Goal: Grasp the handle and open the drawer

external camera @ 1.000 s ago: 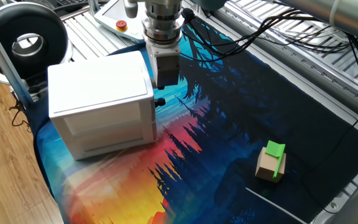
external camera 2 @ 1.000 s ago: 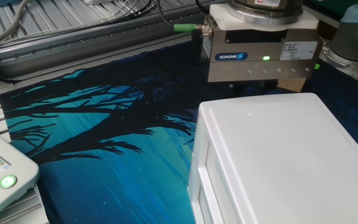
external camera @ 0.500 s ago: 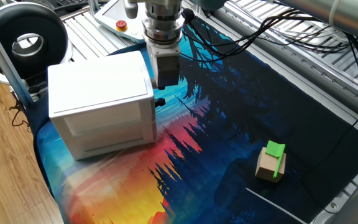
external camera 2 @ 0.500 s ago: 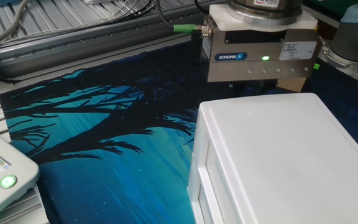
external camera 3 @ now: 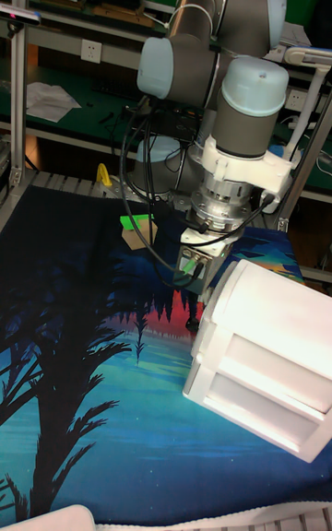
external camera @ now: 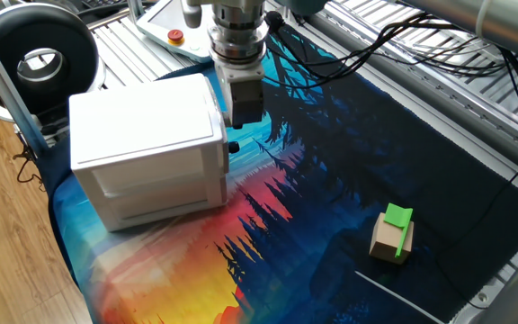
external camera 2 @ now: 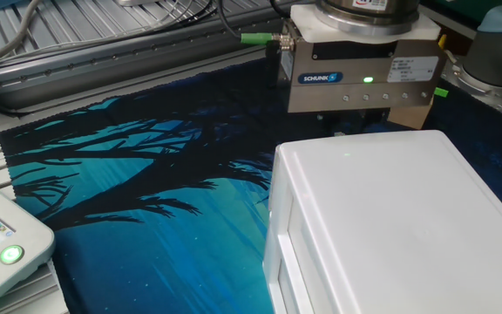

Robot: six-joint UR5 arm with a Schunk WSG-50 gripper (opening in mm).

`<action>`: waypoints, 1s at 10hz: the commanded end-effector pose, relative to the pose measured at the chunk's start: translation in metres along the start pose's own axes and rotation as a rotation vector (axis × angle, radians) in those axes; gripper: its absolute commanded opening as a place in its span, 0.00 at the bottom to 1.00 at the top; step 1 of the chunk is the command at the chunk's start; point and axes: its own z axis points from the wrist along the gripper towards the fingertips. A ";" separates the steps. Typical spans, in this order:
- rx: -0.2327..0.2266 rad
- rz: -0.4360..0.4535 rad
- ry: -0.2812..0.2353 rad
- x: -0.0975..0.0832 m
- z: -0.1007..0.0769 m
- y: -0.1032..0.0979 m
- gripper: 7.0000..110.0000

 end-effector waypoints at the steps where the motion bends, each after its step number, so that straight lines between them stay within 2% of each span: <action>1: -0.004 -0.005 -0.004 0.007 -0.002 0.000 0.00; 10: -0.013 -0.026 -0.021 0.038 -0.001 0.000 0.00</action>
